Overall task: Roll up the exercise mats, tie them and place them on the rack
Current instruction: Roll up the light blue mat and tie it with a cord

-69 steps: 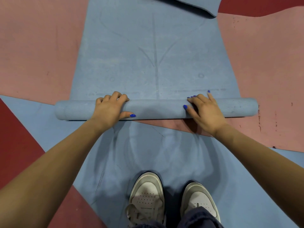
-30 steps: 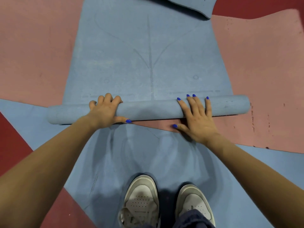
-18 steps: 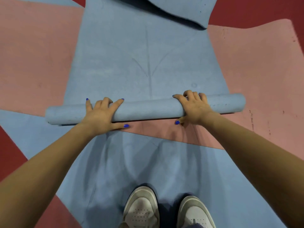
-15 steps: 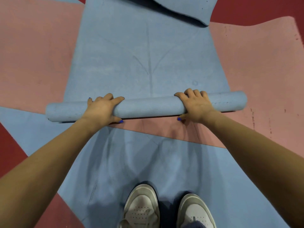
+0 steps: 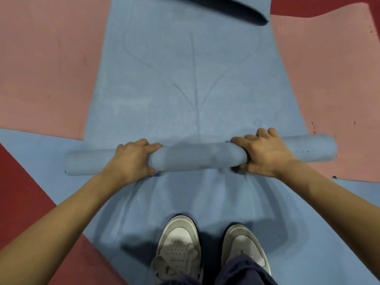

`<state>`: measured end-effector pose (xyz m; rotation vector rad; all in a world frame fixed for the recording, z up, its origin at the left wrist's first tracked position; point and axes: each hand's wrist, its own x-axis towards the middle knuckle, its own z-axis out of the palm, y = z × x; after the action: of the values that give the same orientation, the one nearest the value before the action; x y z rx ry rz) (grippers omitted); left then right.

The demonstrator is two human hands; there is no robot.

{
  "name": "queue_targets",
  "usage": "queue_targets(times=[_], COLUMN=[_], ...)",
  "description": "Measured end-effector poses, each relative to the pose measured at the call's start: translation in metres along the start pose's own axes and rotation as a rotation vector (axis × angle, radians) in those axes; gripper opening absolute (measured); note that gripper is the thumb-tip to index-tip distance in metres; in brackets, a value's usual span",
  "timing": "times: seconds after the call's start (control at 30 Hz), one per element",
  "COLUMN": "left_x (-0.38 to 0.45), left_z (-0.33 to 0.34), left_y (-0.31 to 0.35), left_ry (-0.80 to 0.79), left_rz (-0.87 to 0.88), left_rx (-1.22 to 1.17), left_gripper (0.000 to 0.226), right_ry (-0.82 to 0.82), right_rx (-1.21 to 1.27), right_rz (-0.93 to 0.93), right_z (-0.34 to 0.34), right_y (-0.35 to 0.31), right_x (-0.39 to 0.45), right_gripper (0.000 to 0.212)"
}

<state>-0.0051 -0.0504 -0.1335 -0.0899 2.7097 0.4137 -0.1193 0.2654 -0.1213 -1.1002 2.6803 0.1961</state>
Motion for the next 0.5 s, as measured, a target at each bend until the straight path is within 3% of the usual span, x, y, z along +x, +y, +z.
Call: queue_targets(times=[0.2, 0.33, 0.43, 0.5], left_x=[-0.061, -0.095, -0.095, -0.089], left_z=[0.036, 0.048, 0.056, 0.060], left_y=[-0.002, 0.010, 0.012, 0.011], left_ry=[0.107, 0.230, 0.284, 0.292], left_rz=[0.201, 0.146, 0.152, 0.159], left_rx=[-0.094, -0.130, -0.025, 0.091], left_gripper=[0.071, 0.068, 0.068, 0.078], right_ry=[0.084, 0.064, 0.028, -0.080], right_rx=[0.085, 0.137, 0.182, 0.205], right_rz=[-0.025, 0.009, 0.061, 0.064], right_z=[0.027, 0.034, 0.037, 0.036], right_y=[-0.032, -0.047, -0.047, -0.044], right_x=[-0.073, -0.099, -0.099, -0.091], right_gripper=[0.062, 0.066, 0.065, 0.073])
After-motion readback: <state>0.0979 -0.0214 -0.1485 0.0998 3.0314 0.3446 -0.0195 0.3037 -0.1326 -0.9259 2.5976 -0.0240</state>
